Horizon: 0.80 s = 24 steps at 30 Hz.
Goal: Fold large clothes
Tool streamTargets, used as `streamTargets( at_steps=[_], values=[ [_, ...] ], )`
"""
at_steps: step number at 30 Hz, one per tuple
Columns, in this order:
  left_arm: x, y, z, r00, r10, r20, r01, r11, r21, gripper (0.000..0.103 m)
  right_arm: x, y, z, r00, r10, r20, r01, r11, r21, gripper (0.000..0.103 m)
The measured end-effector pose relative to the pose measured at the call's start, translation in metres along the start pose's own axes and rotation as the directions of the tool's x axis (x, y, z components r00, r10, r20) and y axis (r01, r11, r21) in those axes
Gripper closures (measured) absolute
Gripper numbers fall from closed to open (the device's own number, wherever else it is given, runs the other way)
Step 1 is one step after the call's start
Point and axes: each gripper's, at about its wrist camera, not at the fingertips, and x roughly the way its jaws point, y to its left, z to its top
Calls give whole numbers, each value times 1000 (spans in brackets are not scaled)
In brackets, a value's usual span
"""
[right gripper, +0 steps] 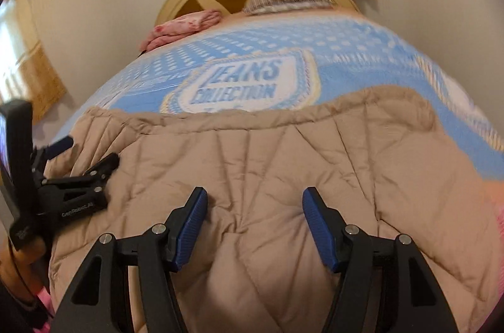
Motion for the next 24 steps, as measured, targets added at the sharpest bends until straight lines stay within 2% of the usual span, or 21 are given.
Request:
streamTargets(
  at_steps=[14,24],
  values=[
    [27,0,-9,996,-57,-64,53,997,-60,0,20,0,-6,1000,-11,-22,11,1000,1,40],
    [31,0,-13,994,-75,-79,70,995,-72,0,27,-2,-9,999,-7,-32,8,1000,7,40]
  ],
)
